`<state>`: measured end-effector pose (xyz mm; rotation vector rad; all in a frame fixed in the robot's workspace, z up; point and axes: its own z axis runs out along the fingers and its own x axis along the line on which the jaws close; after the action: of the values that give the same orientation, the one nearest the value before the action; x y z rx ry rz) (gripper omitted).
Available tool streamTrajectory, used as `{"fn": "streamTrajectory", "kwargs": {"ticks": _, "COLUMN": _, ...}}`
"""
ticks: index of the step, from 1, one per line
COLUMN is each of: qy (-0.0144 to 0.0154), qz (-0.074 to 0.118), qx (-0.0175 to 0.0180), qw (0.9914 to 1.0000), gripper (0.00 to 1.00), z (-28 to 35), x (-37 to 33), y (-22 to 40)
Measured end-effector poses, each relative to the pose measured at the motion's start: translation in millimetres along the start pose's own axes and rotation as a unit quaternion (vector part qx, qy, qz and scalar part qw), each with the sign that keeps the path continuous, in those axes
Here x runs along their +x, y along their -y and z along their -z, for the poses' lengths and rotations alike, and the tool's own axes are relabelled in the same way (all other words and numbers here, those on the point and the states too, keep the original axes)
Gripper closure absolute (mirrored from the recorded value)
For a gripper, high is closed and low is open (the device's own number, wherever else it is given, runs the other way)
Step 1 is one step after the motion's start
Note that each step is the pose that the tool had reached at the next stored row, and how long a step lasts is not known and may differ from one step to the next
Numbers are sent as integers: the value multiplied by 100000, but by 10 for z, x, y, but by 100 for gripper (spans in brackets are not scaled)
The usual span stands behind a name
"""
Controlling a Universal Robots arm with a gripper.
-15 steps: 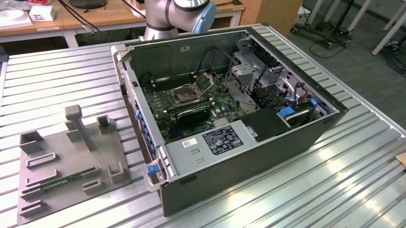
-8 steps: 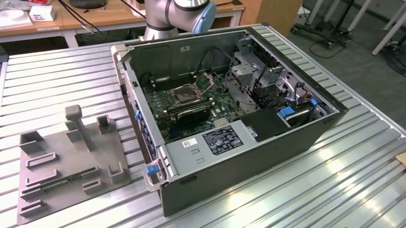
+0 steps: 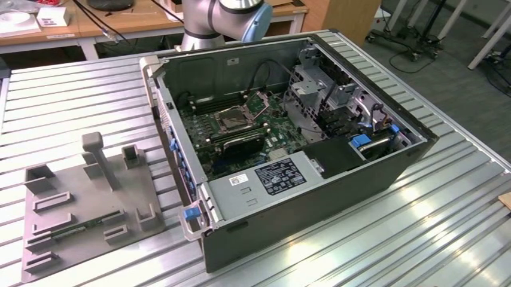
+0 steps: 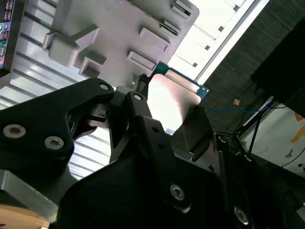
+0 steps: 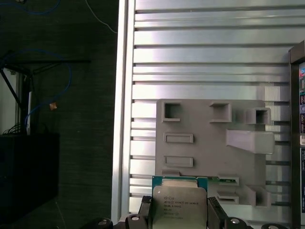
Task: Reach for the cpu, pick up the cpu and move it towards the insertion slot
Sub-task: 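Pick up the cpu and move it towards the insertion slot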
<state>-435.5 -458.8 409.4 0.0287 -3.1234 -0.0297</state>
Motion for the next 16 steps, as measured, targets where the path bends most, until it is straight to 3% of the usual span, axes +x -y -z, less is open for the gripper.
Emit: {"fn": "streamTrajectory", "kwargs": {"ticks": 16, "qy": -1, "qz": 1, "qx": -46, "qw": 100000, "gripper": 46, "z": 0, "x": -13, "y": 0}}
